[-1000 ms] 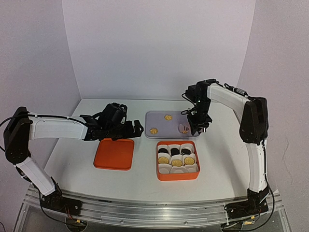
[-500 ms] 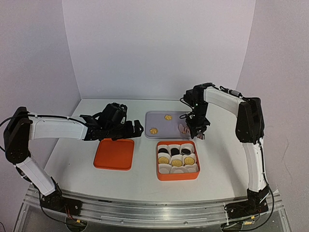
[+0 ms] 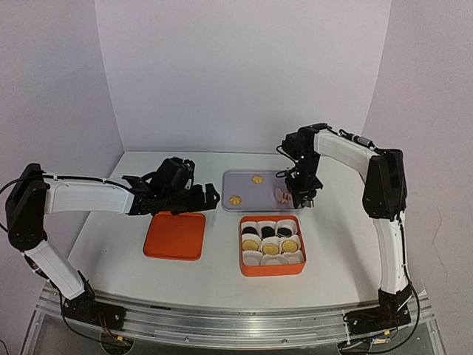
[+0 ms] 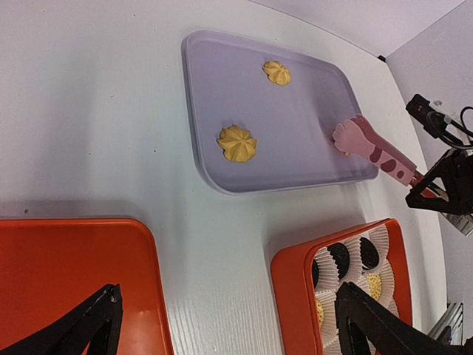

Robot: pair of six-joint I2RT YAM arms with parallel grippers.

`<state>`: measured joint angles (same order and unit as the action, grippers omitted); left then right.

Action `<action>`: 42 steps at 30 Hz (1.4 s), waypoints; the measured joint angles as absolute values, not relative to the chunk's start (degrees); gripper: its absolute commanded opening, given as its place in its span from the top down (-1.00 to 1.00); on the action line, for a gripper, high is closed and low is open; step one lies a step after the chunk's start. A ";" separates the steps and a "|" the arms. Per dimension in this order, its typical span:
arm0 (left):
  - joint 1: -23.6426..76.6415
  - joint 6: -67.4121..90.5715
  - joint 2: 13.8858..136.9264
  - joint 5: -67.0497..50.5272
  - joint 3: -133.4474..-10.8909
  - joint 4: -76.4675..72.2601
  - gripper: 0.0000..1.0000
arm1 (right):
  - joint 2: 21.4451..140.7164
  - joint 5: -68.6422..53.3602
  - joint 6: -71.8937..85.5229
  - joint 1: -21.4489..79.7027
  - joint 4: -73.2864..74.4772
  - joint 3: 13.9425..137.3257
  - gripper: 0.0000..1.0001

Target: Pack the cookies

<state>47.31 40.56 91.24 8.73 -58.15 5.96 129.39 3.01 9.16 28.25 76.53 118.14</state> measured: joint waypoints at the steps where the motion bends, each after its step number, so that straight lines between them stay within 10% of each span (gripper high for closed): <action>1: 47.31 40.56 91.24 8.73 -58.15 5.95 -0.99 | 128.86 3.04 9.24 28.25 76.53 118.15 0.64; 42: 47.31 40.45 95.09 6.61 -60.01 4.43 -0.99 | 90.47 -15.12 12.58 40.95 77.12 80.46 0.72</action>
<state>47.31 40.45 95.09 6.61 -60.01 4.43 90.47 -15.12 12.58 40.95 77.12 80.46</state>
